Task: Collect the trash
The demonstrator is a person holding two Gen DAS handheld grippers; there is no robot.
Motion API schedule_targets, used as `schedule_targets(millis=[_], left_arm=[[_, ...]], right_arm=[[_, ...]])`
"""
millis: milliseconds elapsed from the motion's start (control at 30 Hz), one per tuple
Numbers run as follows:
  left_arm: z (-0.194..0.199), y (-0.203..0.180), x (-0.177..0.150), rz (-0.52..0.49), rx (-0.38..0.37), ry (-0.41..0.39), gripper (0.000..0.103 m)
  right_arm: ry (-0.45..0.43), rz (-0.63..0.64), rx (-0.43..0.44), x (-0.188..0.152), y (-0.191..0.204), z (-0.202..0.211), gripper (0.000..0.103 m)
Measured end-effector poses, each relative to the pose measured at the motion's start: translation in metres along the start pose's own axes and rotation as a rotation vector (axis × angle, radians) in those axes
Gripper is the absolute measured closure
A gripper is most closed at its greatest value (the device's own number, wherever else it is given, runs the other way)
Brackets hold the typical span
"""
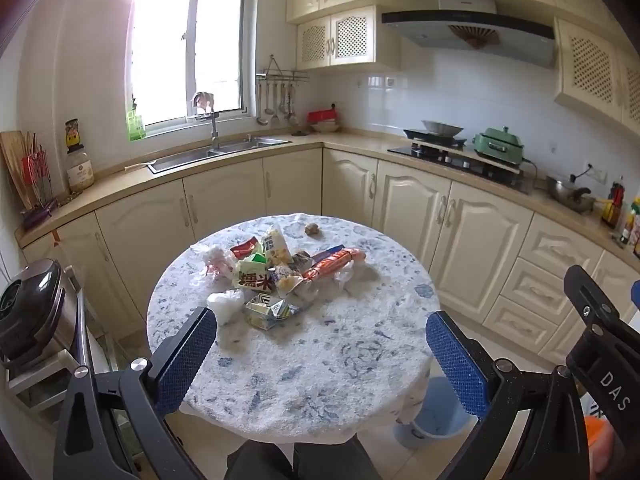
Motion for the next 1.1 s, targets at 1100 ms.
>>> schedule_targets(millis=[1100], left_arm=[[0.005,0.005,-0.001,0.046,-0.012,0.0,0.001]], right_arm=[[0.011,0.031,0.018,-0.006,0.007,0.002,0.0]])
Point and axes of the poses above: each gripper's, at about its wrist camera, not at the fingertips, and z roughly against the way its jaws point, y to its left, x to its top, the point moved 7 cm from there along -z, roughly the way its jaws point, and after that the axes turned 12 degrees about -x, right-handed, at the moved point
